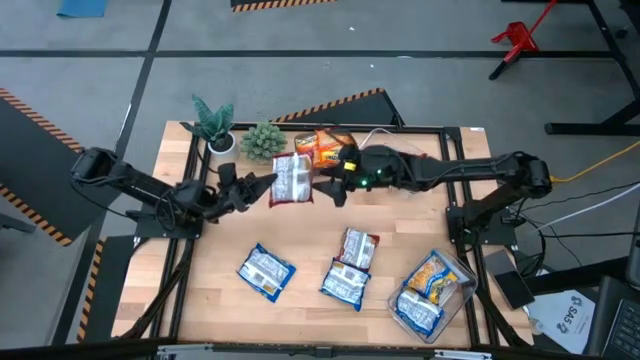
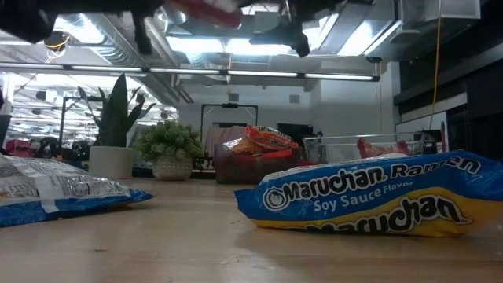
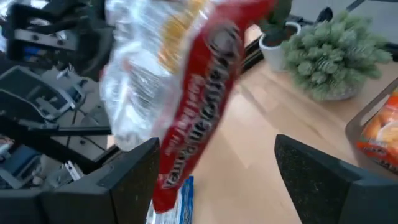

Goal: Sort Maruchan noodles
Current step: Put the red noodle pack into the top transparent bin

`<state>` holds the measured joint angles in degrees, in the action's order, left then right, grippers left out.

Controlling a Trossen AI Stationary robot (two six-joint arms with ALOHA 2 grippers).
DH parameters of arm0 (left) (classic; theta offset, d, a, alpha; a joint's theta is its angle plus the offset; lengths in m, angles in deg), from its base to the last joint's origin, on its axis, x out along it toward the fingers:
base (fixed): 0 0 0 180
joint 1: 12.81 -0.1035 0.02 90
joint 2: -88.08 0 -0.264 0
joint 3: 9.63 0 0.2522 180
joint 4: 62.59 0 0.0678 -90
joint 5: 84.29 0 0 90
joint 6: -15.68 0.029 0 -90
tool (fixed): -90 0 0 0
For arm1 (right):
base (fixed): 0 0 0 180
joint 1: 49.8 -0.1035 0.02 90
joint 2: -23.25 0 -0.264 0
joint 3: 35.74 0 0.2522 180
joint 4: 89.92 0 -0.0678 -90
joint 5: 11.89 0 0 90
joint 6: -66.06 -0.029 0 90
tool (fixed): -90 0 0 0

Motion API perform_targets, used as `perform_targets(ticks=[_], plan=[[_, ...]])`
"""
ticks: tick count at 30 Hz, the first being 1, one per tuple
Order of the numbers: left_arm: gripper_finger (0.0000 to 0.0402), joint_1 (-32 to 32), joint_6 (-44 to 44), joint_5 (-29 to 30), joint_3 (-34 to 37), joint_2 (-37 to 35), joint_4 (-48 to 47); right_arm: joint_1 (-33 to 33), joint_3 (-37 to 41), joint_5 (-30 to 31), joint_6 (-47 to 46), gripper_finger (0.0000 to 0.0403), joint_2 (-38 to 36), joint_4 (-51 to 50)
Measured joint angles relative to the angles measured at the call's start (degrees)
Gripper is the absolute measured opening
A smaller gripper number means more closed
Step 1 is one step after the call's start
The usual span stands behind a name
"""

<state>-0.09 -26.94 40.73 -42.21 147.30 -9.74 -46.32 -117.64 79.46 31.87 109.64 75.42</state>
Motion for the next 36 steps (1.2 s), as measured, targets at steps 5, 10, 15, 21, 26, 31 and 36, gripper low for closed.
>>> perform_targets(ticks=[5, 10, 15, 21, 26, 31, 36], plan=[[0.0000, -2.0, 5.2, -0.1, -5.0, 0.0, -4.4, 2.4, 0.1, -9.1, 0.0, 0.0301, -3.5, 0.6], [0.0000, -5.7, 7.6, -1.0, -11.3, 0.0, -17.5, 2.5, -0.1, -13.7, -0.5, 0.0301, -11.3, -2.1], [0.0000, -11.7, 8.8, -4.2, -17.7, 2.3, -28.6, 2.5, -0.1, -13.1, -0.1, 0.0301, -21.0, -6.5], [0.0000, -19.9, 8.5, -12.6, -24.5, 10.5, -31.5, 2.5, -0.2, -4.9, 1.9, 0.0301, -30.6, -12.1], [0.0000, -25.2, 8.3, -19.9, -31.8, 19.7, -31.5, 2.5, -0.2, -0.2, 4.9, 0.0301, -35.3, -14.8], [0.0000, -29.4, 8.9, -23.6, -40.6, 29.4, -32.6, 2.5, -0.2, 0.4, 6.7, 0.0301, -37.2, -16.7], [0.0000, -31.9, 10.2, -27.7, -50.2, 39.4, -36.0, 2.5, -0.2, 1.4, 7.5, 0.0301, -37.6, -18.8]])
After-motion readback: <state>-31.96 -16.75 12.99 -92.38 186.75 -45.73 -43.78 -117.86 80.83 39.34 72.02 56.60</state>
